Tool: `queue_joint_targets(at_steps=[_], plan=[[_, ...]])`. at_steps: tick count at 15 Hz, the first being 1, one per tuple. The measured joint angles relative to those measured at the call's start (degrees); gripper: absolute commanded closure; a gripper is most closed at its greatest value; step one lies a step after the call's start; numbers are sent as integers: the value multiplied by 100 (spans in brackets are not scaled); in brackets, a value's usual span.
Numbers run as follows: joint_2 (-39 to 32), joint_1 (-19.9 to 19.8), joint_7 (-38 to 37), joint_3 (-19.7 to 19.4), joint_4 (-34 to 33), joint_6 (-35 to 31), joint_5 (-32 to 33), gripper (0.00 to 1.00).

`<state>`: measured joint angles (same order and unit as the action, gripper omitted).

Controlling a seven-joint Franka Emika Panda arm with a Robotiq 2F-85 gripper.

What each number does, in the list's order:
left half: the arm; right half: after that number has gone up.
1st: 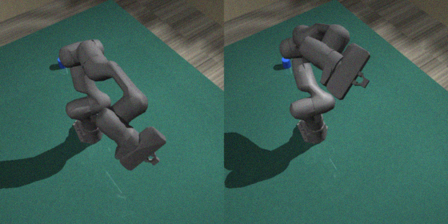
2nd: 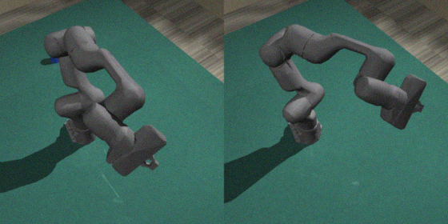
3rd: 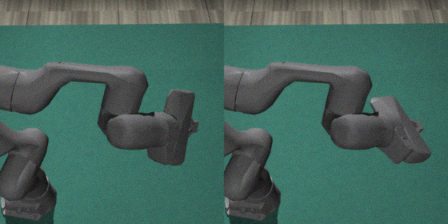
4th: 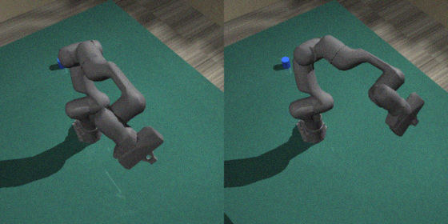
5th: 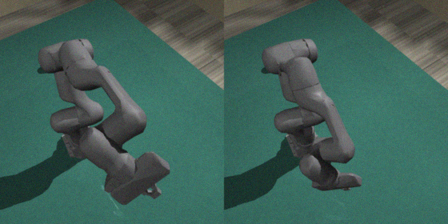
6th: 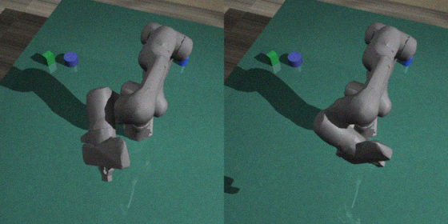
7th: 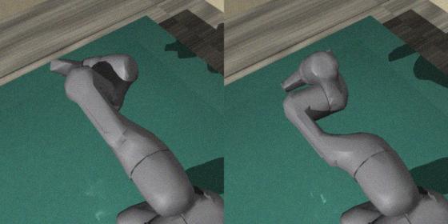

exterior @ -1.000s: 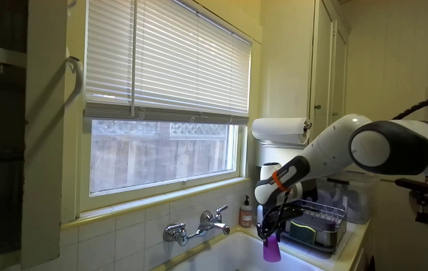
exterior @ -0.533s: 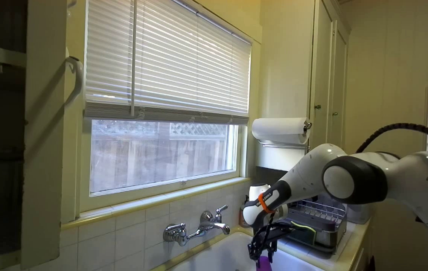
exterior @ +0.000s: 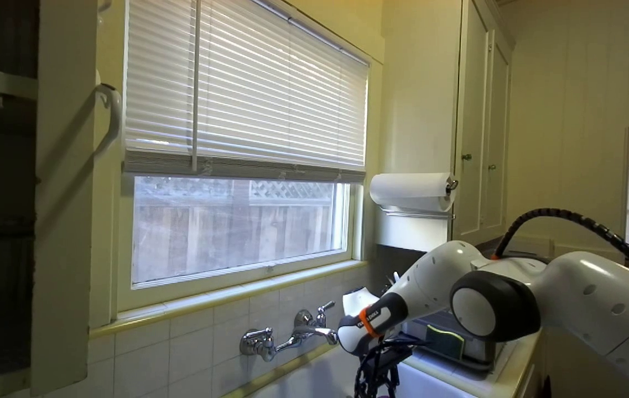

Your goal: Put the purple cup inside the sink.

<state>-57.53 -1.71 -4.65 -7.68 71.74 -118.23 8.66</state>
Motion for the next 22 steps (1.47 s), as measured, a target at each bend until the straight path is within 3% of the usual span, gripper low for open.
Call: queue_joint_targets(at_steps=[2,5,8,11,12,15,18,20,22], plan=[[84,0,1,-20,129,-497,34,58],[303,-121,100,107,657,-1830,-96,58],[530,-536,417,468,1480,-3005,-607,58],[597,-1019,911,757,2148,-3591,-831,58],[586,-1098,1016,765,2292,-3690,-831,8],[634,-1110,1193,738,2512,-3851,-793,0],[789,-877,1230,626,2813,-3985,-671,0],[1115,-541,1126,403,3227,-4188,-485,0],[1568,15,703,-82,3780,-4539,-190,1]])
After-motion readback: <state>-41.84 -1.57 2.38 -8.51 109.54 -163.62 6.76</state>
